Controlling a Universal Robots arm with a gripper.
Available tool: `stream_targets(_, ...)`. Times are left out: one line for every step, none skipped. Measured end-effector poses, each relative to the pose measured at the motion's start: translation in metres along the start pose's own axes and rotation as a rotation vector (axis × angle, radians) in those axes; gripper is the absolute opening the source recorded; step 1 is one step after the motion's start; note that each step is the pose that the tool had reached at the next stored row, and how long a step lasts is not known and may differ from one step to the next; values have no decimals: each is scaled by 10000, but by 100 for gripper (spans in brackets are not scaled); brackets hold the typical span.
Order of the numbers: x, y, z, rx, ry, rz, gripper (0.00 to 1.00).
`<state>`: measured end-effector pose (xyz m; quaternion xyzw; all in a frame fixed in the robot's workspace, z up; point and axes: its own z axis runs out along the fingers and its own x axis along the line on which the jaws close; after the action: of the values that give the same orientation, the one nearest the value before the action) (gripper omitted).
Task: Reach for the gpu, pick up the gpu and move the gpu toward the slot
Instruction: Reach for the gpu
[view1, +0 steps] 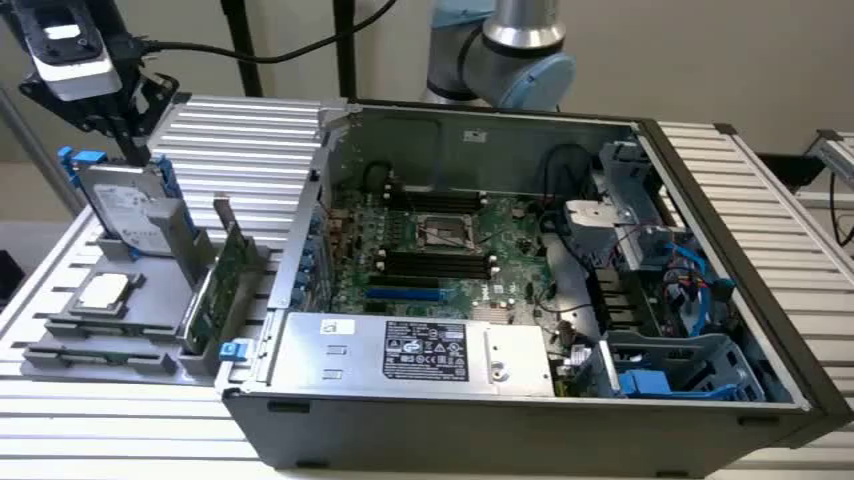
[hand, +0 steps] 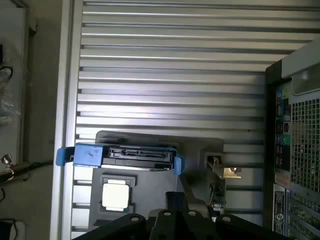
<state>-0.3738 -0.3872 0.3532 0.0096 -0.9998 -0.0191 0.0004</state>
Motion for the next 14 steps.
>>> stream_targets(0,0,0,0,1,0,11)
stream_targets(0,0,0,0,0,0,11)
stream_targets(0,0,0,0,0,0,11)
stream_targets(0,0,0,0,0,0,11)
stream_targets(0,0,0,0,0,0,11)
stream_targets(0,0,0,0,0,0,11)
stream_targets(0,0,0,0,0,0,11)
stream_targets(0,0,0,0,0,0,11)
stream_targets(0,0,0,0,0,0,11)
stream_targets(0,0,0,0,1,0,11)
stream_targets(0,0,0,0,0,0,11)
stream_targets(0,0,0,0,1,0,11)
stream_targets(1,-5,-2,2,3,1,11)
stream_targets(1,-14,-2,3,3,1,11)
